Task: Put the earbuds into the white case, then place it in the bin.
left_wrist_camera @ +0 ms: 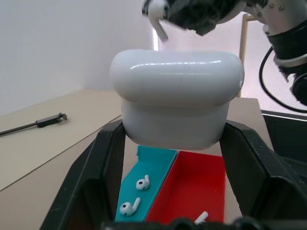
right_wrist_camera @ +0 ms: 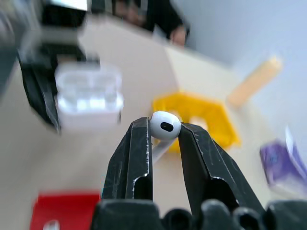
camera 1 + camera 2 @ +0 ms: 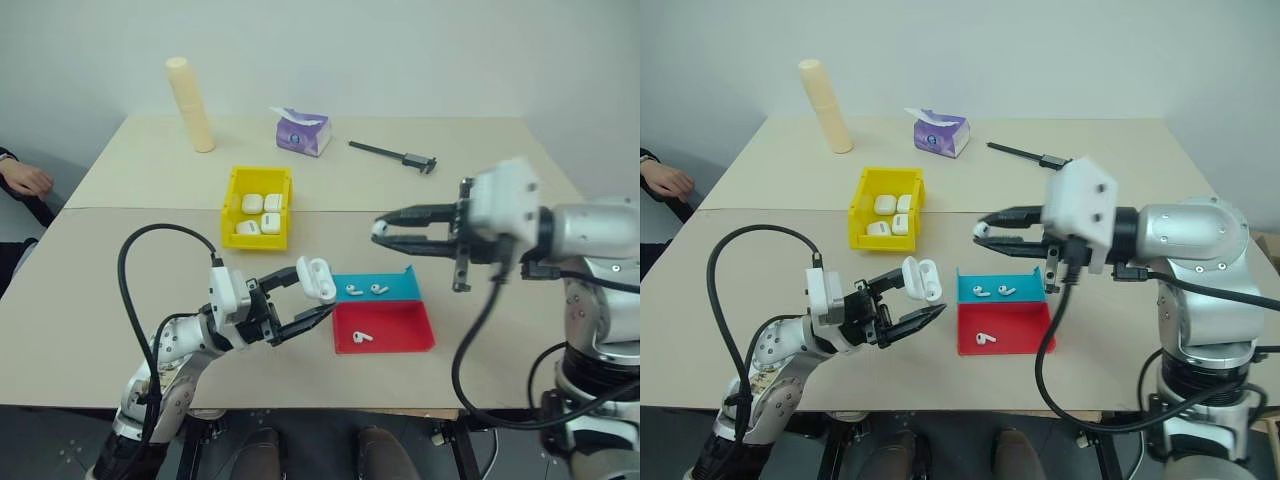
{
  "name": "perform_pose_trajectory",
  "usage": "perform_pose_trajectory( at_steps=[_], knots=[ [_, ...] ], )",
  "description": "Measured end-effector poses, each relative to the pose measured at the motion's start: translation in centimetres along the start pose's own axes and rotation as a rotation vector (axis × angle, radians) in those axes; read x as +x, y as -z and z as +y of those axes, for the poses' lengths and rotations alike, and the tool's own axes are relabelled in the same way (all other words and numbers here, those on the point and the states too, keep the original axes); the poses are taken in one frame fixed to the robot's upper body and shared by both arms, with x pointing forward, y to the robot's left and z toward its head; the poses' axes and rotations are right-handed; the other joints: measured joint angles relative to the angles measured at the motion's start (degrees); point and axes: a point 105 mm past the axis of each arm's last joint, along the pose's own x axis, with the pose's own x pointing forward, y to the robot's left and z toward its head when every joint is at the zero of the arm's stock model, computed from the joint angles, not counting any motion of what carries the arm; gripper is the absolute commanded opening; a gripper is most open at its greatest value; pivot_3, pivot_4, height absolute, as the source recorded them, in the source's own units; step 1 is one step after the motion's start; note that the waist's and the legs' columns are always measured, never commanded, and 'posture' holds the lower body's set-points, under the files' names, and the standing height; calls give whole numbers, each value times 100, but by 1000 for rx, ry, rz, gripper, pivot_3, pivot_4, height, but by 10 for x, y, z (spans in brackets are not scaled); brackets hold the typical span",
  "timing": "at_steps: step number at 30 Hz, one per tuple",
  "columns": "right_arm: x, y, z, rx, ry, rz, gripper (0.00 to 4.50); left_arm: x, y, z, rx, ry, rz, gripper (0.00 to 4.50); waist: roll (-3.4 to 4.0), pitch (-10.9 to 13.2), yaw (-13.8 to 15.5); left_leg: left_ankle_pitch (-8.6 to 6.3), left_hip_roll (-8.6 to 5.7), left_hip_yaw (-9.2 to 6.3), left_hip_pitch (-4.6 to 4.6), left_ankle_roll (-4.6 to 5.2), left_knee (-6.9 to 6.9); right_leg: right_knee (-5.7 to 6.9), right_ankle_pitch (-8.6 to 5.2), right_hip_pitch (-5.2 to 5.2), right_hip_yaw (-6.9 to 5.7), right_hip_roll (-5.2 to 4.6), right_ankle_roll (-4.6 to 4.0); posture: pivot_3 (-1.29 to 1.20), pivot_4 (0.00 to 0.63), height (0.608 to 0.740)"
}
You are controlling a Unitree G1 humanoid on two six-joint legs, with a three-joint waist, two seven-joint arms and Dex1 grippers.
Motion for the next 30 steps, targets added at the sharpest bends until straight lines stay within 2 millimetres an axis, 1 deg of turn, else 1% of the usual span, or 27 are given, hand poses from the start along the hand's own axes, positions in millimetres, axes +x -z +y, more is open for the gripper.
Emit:
perform_pose_trajectory(
  at_steps=[3, 6, 9, 16, 23, 30],
  knots=[
    [0, -10, 1, 8, 9, -150, 646, 2, -1, -2, -9, 37, -1, 2716, 0, 0, 2, 0, 0, 3, 2, 0, 0, 0, 0, 2, 0, 0, 0, 0, 150, 740],
    [5, -18, 7, 17, -1, -344, 646, 6, -4, -1, -4, 68, 4, 2716, 1, -1, -4, 0, 2, 1, 5, 0, 0, 1, 0, 5, -1, 4, 0, 0, 150, 740],
    [16, -12, 13, 40, -4, -443, 646, 9, -9, -3, -5, 96, -10, 2716, 2, -2, -18, 0, 1, 3, 7, 0, 0, 3, 0, 4, 4, 3, 1, 0, 150, 740],
    [27, 9, 20, 44, -42, -462, 646, 9, -12, -8, -16, 120, -10, 2716, 2, -1, -3, 1, 1, 8, 7, -1, 0, 2, 0, 4, 2, 3, 0, 0, 150, 740],
    [35, 28, 27, 2, -79, -422, 646, 7, -13, -10, -10, 122, 8, 2716, 3, -2, -1, 1, 2, 12, 9, -1, 0, 2, 0, 4, 2, 3, 0, 0, 150, 740],
    [39, 36, 31, -6, -95, -401, 646, 6, -13, -10, -10, 114, 18, 2716, 3, -1, 3, 1, 2, 14, 8, -1, 0, 2, 0, 4, 2, 2, 0, 0, 150, 740]
  ],
)
